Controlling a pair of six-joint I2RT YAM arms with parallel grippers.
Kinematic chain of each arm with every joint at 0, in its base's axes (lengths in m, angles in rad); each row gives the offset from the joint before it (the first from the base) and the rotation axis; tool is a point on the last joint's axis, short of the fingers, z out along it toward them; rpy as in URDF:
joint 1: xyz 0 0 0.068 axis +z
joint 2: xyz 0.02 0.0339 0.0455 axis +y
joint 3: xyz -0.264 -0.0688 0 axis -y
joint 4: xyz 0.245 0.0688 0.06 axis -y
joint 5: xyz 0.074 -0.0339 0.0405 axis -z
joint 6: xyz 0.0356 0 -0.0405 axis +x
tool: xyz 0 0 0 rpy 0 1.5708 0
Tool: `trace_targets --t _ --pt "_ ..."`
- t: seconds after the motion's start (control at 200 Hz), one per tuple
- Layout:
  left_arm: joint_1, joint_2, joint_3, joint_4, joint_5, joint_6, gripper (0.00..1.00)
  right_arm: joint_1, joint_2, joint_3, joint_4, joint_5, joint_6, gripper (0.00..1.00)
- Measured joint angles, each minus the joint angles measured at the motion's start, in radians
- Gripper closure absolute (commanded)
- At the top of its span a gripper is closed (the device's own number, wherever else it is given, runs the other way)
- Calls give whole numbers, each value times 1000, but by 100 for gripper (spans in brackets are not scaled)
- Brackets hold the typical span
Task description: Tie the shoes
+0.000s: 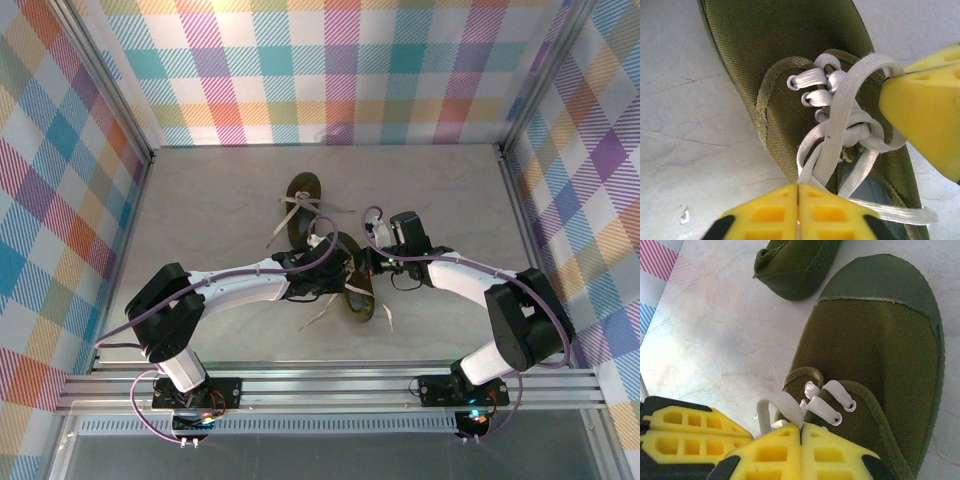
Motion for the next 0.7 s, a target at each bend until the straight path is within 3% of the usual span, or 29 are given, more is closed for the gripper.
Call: trace_targets --t 0.2,0.49,0.7 --pt "0 -11 -3 -1 -1 10 100 7 -11 -10 4 13 -29 100" --pt "0 -26 -19 -3 -1 34 100 76 -79 -16 -34 130 -198 100" --pt "0 -37 -23 -4 8 98 100 85 -79 -16 -61 204 -235 100"
